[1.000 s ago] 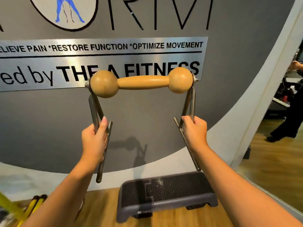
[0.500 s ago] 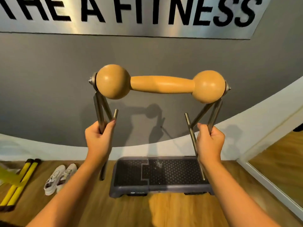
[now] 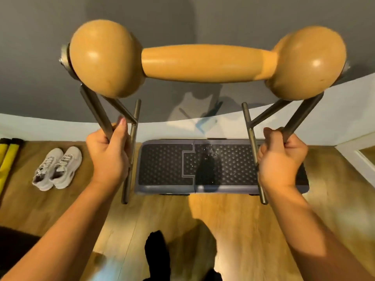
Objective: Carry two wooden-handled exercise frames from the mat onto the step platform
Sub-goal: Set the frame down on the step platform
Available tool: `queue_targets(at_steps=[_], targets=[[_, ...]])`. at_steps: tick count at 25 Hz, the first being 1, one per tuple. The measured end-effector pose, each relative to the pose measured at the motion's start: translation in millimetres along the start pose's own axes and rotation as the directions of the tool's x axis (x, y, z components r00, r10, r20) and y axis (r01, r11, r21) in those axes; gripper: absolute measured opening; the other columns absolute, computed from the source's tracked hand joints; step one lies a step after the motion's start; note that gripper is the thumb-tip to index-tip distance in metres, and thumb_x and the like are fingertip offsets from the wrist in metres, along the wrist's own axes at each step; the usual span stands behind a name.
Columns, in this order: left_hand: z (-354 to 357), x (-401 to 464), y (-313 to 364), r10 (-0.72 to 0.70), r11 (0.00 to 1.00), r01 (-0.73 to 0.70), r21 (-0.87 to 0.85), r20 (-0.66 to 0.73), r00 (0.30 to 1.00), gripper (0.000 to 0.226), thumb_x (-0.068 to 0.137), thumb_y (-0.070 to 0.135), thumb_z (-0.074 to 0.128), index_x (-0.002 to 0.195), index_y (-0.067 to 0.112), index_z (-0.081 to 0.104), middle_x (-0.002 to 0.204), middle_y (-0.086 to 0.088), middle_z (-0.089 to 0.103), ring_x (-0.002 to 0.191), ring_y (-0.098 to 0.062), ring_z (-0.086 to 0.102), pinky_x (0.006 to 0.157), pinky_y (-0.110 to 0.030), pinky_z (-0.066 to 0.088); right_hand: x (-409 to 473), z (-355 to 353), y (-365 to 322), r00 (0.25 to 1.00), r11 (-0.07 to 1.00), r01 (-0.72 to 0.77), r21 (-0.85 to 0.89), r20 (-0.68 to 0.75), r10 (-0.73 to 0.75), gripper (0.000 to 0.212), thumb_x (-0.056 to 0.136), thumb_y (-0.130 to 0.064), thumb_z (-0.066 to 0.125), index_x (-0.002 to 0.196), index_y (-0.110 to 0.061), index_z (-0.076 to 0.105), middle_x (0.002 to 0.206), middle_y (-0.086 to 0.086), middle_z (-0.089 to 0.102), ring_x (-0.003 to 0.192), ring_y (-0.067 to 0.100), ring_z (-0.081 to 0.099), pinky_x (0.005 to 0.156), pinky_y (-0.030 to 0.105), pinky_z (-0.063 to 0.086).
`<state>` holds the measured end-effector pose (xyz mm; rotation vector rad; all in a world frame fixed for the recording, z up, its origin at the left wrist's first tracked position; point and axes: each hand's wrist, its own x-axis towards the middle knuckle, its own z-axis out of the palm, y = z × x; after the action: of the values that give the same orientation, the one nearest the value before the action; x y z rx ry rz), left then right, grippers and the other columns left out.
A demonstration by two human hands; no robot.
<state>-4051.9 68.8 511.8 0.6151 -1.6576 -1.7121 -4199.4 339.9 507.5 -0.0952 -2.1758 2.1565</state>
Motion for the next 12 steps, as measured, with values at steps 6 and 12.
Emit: queue_targets(at_steps=[6, 12], targets=[[-28.4, 8.6, -176.4, -0.015, 1.000, 0.014, -0.004, -0.039, 0.999, 0.048, 0.097, 0.057, 0.060, 0.055, 0.036, 0.053, 0.051, 0.021, 0.039, 0.041, -0.004, 0.032, 0.046, -0.019, 0.027, 13.4, 46.2, 165.6, 0.999, 0.995, 0.034, -0.091, -0.008, -0.035, 0.039, 0.082, -0.030, 0.061, 0.055, -0.010, 0.042, 0.057, 0.030, 0.037, 0.056, 0.031, 0.039, 0.053, 0.047, 0.035], [-47.4, 26.8, -317.8, -0.014, 0.999, 0.019, 0.049, -0.097, 0.995, 0.047, 0.098, 0.057, 0.059, 0.058, 0.034, 0.056, 0.051, 0.018, 0.042, 0.043, -0.006, 0.036, 0.049, -0.025, 0.028, 24.3, 76.6, 297.9, 0.999, 0.997, 0.036, -0.073, -0.010, -0.037, 0.047, 0.083, -0.033, 0.061, 0.062, 0.007, 0.045, 0.059, 0.030, 0.041, 0.059, 0.027, 0.044, 0.059, 0.033, 0.044]])
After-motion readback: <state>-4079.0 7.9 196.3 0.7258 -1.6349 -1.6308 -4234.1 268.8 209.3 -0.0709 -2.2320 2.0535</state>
